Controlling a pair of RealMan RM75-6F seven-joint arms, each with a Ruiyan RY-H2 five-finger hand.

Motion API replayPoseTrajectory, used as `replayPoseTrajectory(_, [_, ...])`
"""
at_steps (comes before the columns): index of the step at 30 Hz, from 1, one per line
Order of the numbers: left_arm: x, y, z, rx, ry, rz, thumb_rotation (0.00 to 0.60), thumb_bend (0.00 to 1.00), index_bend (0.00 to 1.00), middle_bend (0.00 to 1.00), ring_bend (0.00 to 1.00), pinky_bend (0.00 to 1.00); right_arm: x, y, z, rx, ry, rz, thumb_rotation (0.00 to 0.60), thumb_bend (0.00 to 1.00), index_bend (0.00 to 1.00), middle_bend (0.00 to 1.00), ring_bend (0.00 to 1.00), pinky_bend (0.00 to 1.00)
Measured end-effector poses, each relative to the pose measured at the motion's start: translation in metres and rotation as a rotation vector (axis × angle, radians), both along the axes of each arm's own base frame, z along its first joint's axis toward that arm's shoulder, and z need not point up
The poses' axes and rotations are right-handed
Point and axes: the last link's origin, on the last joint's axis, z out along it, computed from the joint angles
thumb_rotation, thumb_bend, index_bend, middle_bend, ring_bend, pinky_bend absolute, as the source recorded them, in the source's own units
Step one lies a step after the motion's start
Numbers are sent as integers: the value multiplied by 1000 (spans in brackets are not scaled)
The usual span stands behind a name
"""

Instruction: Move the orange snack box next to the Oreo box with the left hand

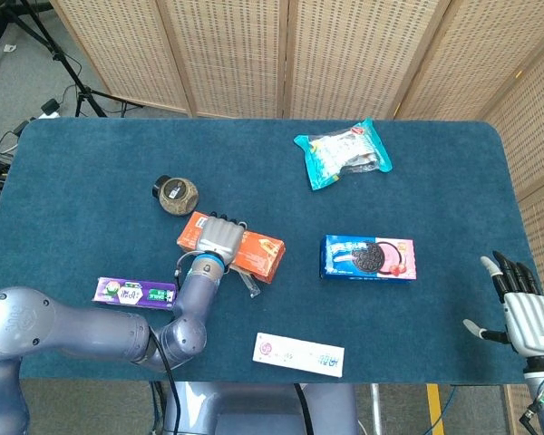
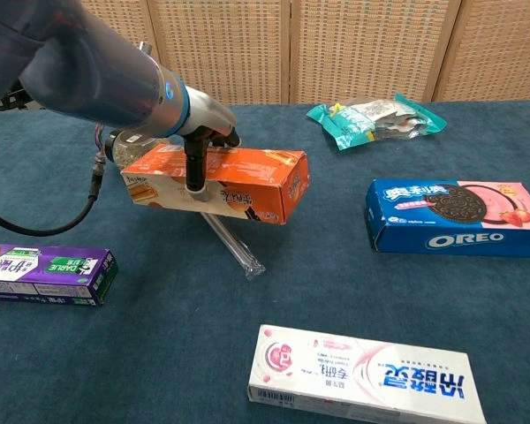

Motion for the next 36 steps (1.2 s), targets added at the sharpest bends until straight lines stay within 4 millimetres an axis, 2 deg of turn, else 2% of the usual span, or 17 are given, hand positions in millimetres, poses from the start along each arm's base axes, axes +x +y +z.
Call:
replayPoseTrajectory(24, [27, -5, -63, 19, 137, 25, 600, 502, 491, 280, 313, 307, -1, 2, 9, -15, -51, 22, 600, 53, 0, 0, 0, 0])
replayPoseTrajectory(36, [29, 4, -63, 109, 134, 9, 600, 491, 491, 280, 312, 307, 1, 3, 8, -8, -57, 34, 600, 53, 0, 0, 0, 0])
